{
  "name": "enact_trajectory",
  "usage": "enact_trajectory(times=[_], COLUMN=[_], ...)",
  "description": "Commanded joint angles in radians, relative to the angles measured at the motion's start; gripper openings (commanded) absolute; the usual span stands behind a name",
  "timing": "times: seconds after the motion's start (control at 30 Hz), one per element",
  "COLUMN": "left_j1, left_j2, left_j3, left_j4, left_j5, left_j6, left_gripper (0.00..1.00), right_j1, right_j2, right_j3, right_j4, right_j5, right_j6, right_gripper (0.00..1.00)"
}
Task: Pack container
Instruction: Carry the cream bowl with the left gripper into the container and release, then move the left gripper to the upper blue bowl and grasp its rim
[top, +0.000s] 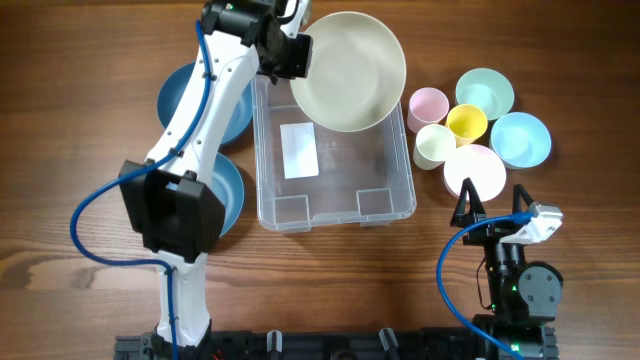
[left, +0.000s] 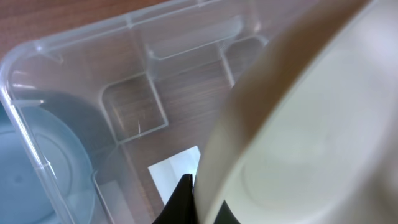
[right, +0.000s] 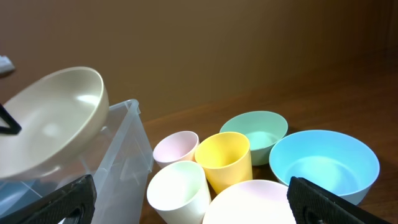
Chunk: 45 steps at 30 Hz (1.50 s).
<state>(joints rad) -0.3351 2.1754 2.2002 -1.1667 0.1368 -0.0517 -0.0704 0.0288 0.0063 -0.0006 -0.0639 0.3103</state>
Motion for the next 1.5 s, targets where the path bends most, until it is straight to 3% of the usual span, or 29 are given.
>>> enact_trajectory(times=[0.0, 0.37, 0.43, 0.57, 0.83, 1.1, 1.2, 1.3, 1.4, 1.47], left_j1=[0.014, 0.011, 0.013, 0.018, 0.075, 0.288, 0.388, 0.486, 0.557, 0.606], left_j2=[0.063, 0.166, 0.166, 0.158, 0.021, -0.136, -0.138, -0.109, -0.066, -0.024], left_j3=[0.010, 0.010, 0.010, 0.015, 0.117, 0.132, 0.130, 0.111, 0.065, 0.013], left_j4=[0.003, -0.009, -0.011, -0.011, -0.011, -0.049, -0.110, -0.164, -0.172, -0.174], left_j5=[-0.011, -0.012, -0.012, -0.011, -0.013, -0.016, -0.015, -0.015, -0.008, 0.088], left_j6=[-0.032, -0.032, -0.032, -0.032, -0.057, -0.132, -0.137, -0.132, -0.096, -0.001], left_gripper=[0.04, 0.04, 0.36, 0.62, 0.64, 0.69, 0.71, 0.79, 0.80, 0.80], right_j1=[0.006, 0.006, 0.006, 0.006, 0.006, 0.006, 0.006, 0.006, 0.006, 0.006], right_j2=[0.002, 0.002, 0.002, 0.002, 0.002, 0.002, 0.002, 0.002, 0.002, 0.002], right_j3=[-0.001, -0.001, -0.001, -0.001, -0.001, -0.001, -0.001, -0.001, -0.001, -0.001], right_j4=[0.003, 0.003, 0.003, 0.003, 0.003, 0.003, 0.003, 0.003, 0.003, 0.003], right_j5=[-0.012, -0.012, -0.012, -0.012, -0.012, -0.012, -0.012, -0.012, -0.012, -0.012], right_j6=[0.007, 0.007, 0.007, 0.007, 0.007, 0.007, 0.007, 0.007, 0.007, 0.007], right_gripper=[1.00, 1.00, 1.00, 1.00, 1.00, 1.00, 1.00, 1.00, 1.00, 1.00])
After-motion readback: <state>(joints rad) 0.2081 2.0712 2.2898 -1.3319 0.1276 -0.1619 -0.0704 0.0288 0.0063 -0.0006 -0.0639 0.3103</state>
